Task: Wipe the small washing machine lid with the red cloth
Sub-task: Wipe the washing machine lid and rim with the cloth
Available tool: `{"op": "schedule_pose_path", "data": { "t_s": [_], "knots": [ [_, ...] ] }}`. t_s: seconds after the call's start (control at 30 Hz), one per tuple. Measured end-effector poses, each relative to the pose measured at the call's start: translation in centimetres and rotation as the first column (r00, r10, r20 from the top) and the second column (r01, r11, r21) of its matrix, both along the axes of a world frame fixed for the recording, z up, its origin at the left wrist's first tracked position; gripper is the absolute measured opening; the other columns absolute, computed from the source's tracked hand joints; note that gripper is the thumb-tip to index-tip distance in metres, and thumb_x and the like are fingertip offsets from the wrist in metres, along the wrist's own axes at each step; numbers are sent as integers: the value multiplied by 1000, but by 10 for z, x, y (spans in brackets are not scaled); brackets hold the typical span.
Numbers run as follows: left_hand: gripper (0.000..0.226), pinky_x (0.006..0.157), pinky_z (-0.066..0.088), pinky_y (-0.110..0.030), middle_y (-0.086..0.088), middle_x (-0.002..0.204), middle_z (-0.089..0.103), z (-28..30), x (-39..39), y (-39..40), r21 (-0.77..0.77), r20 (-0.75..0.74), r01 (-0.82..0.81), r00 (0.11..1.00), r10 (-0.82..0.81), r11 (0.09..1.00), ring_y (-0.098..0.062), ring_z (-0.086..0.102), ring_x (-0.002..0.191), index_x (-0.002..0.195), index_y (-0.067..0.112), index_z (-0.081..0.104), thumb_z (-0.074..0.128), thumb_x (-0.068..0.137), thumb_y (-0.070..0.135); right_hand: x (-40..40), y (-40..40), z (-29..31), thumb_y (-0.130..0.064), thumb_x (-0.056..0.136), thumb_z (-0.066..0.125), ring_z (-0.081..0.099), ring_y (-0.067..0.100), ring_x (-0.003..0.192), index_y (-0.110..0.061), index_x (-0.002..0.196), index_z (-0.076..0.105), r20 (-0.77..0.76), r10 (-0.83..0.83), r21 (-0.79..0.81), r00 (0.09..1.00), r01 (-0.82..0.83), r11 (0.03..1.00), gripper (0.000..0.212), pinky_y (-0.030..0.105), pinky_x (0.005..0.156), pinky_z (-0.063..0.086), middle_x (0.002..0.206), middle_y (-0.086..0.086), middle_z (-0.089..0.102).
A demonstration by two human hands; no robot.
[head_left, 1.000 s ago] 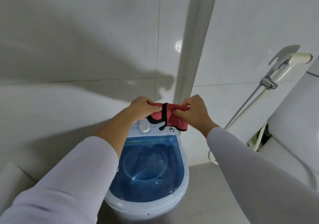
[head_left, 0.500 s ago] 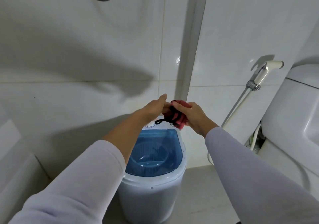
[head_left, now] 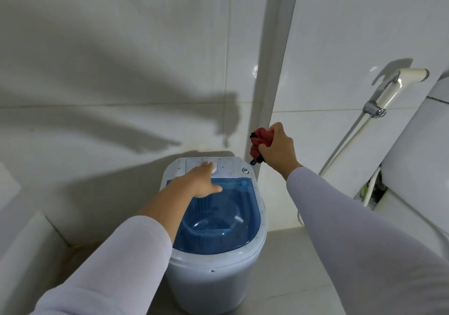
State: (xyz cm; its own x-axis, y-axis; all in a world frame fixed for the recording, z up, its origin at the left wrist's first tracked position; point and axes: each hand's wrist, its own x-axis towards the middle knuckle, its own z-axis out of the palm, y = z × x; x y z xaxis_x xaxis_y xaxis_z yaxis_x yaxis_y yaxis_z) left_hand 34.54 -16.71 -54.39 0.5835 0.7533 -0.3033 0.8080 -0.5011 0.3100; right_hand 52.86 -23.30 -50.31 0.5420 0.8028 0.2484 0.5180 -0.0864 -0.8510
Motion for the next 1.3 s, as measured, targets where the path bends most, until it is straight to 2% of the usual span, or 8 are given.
{"op": "schedule_pose_path", "data": {
  "t_s": [0.1,0.2,0.53,0.63,0.7,0.83,1.07,1.3],
  "knots": [
    [91,120,15,-43,-3,161,-13,-14,5,13,-4,-69,13,998,-14,1000,-23,-3,149,152,11,-11,54,93,38,5,26,-18,3,81,45,59,27,73,-9,95,38,193,39,-111,980,-17,994,19,28,57,49,84,7,57],
    [98,119,14,-50,-1,160,-16,-22,9,20,2,-133,27,991,-27,1000,-21,-1,149,151,13,-13,60,90,37,9,47,-36,2,81,45,59,36,79,-6,101,41,321,83,-199,943,-18,980,22,41,69,50,86,14,60],
    [106,116,10,-59,-4,160,-17,-33,18,26,90,-229,47,973,-25,995,-22,-6,149,151,10,-12,66,85,38,19,88,-79,-12,88,52,59,29,96,-13,120,54,249,237,-421,939,-116,899,32,27,72,42,112,13,62],
    [106,116,9,-59,-4,160,-17,-34,17,26,91,-230,41,973,-19,995,-22,-7,149,151,11,-13,66,85,38,16,90,-80,-9,88,49,60,32,99,-12,117,58,270,269,-463,924,-120,878,30,32,79,47,110,16,64],
    [106,116,10,-59,-4,160,-17,-34,18,26,99,-235,40,972,-16,994,-22,-7,149,151,10,-12,66,85,38,14,89,-81,-4,87,47,59,29,90,-12,111,60,297,287,-482,911,-117,869,28,31,73,45,107,16,65],
    [105,117,10,-59,-4,160,-16,-33,20,25,104,-252,35,968,-8,994,-23,-7,149,151,10,-12,66,85,37,11,81,-81,5,82,44,58,30,91,-13,112,60,384,327,-500,863,-103,860,38,30,71,41,109,16,64],
    [105,116,10,-59,-6,161,-15,-28,26,22,108,-317,35,949,1,994,-24,-6,149,151,8,-11,66,85,38,11,60,-82,4,83,50,50,32,119,-19,138,43,546,454,-558,704,-99,824,60,34,97,42,137,10,46],
    [105,116,11,-61,-6,161,-13,-27,27,21,121,-331,28,944,14,992,-24,-5,149,151,8,-9,67,84,39,22,41,-84,4,80,56,50,33,116,-24,131,51,548,551,-577,630,-193,794,58,37,96,43,134,4,47]
  ]
}}
